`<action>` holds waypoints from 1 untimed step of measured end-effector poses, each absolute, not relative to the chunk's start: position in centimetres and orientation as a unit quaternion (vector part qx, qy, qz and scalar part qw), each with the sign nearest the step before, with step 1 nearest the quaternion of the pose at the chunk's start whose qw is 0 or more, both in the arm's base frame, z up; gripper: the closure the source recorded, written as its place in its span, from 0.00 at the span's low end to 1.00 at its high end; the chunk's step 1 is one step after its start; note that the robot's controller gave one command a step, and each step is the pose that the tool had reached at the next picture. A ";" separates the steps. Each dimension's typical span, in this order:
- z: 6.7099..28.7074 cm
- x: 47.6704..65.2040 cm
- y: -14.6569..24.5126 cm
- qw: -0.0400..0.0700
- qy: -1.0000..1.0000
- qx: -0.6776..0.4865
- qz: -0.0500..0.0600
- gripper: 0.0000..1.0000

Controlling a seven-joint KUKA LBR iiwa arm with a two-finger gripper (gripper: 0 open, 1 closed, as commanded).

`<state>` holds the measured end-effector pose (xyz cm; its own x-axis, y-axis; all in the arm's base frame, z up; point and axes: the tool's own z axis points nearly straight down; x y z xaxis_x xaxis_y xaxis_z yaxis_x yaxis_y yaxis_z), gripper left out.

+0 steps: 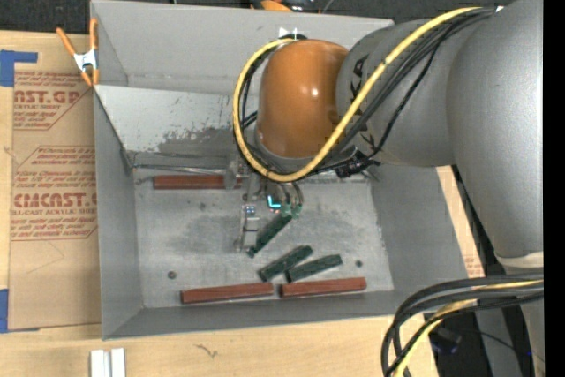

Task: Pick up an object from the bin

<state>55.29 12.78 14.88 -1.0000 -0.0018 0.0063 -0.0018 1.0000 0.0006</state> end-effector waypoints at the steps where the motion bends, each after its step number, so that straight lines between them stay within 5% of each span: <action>1: 11.4 50.6 4.7 0.004 -0.999 -0.050 0.002 0.00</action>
Offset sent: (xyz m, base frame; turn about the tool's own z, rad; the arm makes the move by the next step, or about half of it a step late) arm -0.0440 -0.0767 -0.0324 0.0960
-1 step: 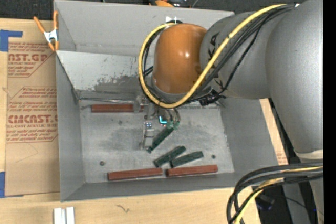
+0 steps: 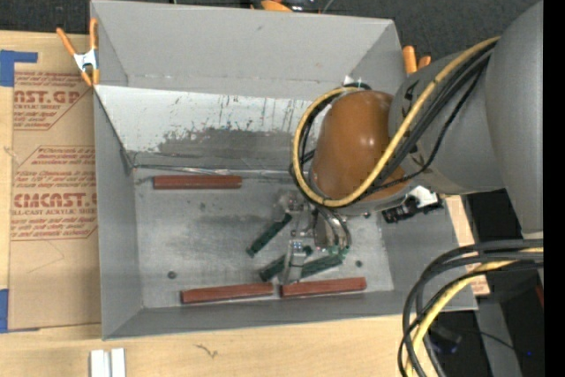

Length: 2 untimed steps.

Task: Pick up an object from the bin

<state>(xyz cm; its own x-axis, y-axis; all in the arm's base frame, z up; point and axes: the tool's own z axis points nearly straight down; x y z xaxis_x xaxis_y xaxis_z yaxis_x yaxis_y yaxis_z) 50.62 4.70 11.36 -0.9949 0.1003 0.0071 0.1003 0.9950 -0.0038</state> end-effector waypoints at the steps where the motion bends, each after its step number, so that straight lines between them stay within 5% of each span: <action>1: 6.9 56.4 4.2 0.000 -0.998 0.056 0.000 0.00; 2: 7.1 56.4 4.2 -0.001 -0.998 0.056 -0.001 1.00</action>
Offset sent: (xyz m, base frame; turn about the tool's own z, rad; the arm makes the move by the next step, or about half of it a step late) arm 0.0573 -0.0057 -0.0436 -0.2127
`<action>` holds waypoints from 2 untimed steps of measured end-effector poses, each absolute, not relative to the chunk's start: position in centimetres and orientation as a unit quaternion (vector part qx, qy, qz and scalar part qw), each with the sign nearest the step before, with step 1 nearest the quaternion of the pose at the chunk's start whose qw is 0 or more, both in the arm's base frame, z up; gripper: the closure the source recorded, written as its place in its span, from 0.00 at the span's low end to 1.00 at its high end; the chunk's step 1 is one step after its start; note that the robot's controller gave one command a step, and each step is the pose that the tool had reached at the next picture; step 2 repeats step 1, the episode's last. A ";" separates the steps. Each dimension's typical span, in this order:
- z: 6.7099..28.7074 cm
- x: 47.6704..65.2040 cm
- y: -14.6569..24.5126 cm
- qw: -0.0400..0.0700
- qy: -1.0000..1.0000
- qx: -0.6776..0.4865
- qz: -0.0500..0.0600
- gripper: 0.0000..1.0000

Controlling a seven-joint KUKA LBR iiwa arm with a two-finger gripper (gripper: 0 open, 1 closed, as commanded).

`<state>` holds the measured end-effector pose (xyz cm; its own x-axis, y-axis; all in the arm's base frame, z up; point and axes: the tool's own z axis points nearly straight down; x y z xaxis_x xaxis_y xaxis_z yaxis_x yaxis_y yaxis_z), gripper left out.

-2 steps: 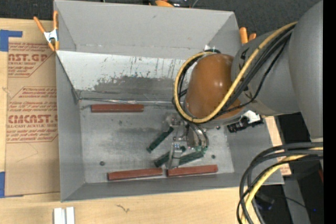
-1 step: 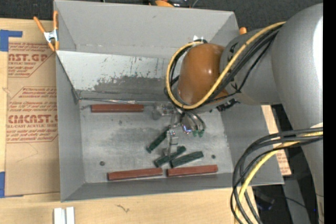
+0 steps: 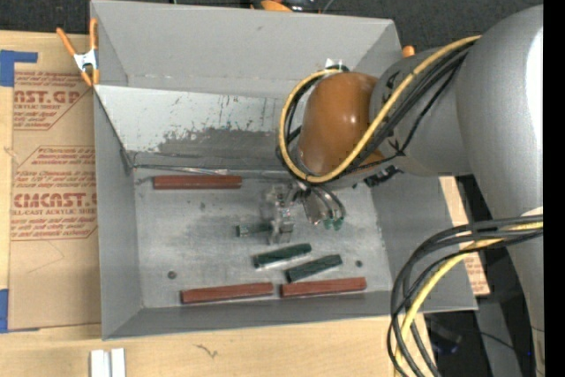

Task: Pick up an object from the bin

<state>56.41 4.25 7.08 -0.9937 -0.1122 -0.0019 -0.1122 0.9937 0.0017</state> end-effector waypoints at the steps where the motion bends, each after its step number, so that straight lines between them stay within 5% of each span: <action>1: 23.8 58.6 2.1 0.006 0.999 -0.045 0.000 1.00; 2: 23.8 58.6 2.1 0.006 0.999 -0.045 0.000 1.00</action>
Offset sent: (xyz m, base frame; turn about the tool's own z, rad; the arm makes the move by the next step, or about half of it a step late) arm 0.0191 -0.0217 0.1626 0.0220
